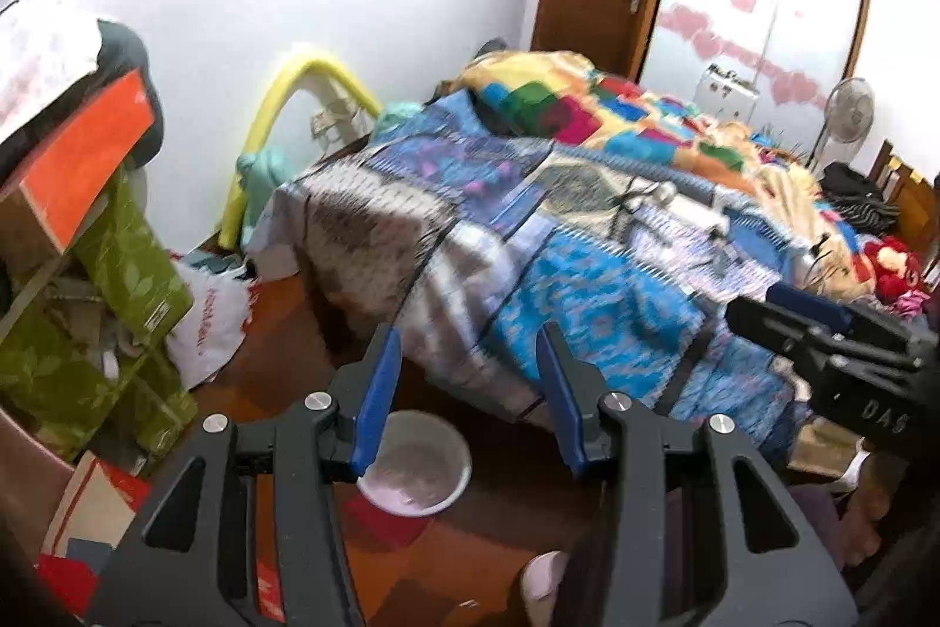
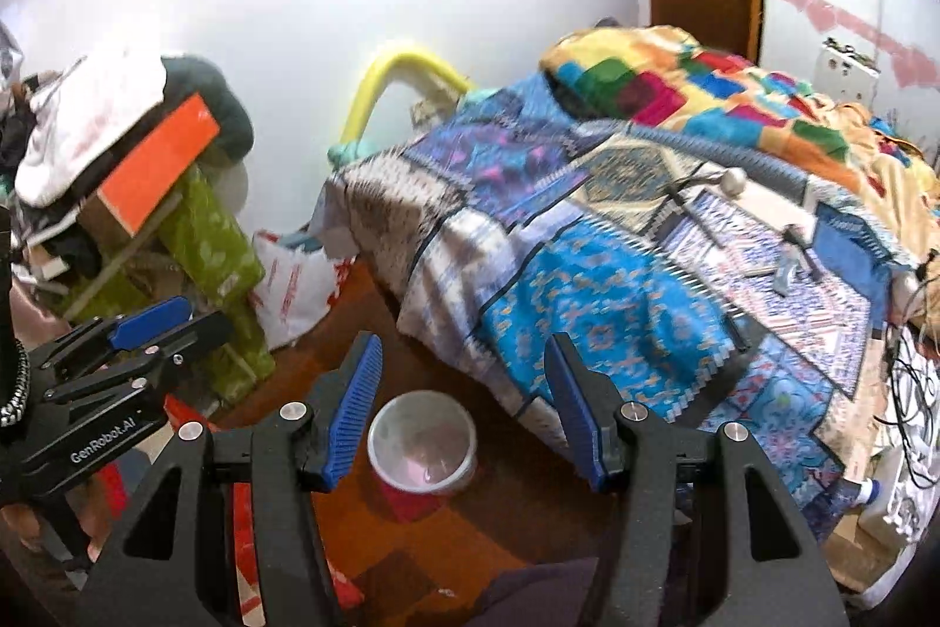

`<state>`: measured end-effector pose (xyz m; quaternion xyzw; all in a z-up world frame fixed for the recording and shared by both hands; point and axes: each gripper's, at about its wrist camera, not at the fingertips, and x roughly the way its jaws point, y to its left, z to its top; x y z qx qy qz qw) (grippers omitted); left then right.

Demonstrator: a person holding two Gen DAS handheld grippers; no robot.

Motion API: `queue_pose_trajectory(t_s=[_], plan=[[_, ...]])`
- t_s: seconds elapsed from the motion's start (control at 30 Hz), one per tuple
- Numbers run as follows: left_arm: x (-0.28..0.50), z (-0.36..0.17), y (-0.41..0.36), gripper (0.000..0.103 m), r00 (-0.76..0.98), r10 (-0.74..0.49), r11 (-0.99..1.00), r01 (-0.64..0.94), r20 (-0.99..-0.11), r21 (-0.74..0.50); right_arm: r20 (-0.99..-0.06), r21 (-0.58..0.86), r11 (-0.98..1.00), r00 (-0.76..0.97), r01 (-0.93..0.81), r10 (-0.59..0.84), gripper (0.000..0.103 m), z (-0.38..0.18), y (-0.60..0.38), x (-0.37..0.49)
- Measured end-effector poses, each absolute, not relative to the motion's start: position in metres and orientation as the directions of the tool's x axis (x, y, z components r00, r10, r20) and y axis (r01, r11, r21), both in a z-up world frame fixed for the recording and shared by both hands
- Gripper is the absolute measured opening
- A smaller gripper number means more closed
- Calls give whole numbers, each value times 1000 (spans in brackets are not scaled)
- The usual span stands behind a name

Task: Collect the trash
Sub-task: 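Move both open tools back over the items on the bed, then grasp the clear plastic tube with the left tool while the right tool grasps the black box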

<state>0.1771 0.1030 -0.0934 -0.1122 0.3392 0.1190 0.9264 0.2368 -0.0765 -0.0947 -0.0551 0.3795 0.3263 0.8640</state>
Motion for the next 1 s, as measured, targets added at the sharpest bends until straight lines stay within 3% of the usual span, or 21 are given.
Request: queue_pose_trajectory(t_s=[0.23, 0.47, 0.83, 1.0], plan=[[205, -65, 60, 48, 792, 69, 961, -216, -607, -173, -652, 145, 820, 570, -554, 500, 54, -74, -122, 247], [247, -62, 16, 48, 803, 60, 976, -171, -593, -133, -623, 137, 858, 631, -494, 463, 54, -63, -171, 268], [335, -93, -46, 48, 752, -19, 992, -69, -659, -107, -607, 130, 927, 711, -352, 355, 54, -60, -248, 319], [378, -127, -67, 48, 683, -58, 993, -33, -728, -110, -645, 136, 942, 694, -307, 319, 54, -79, -277, 348]])
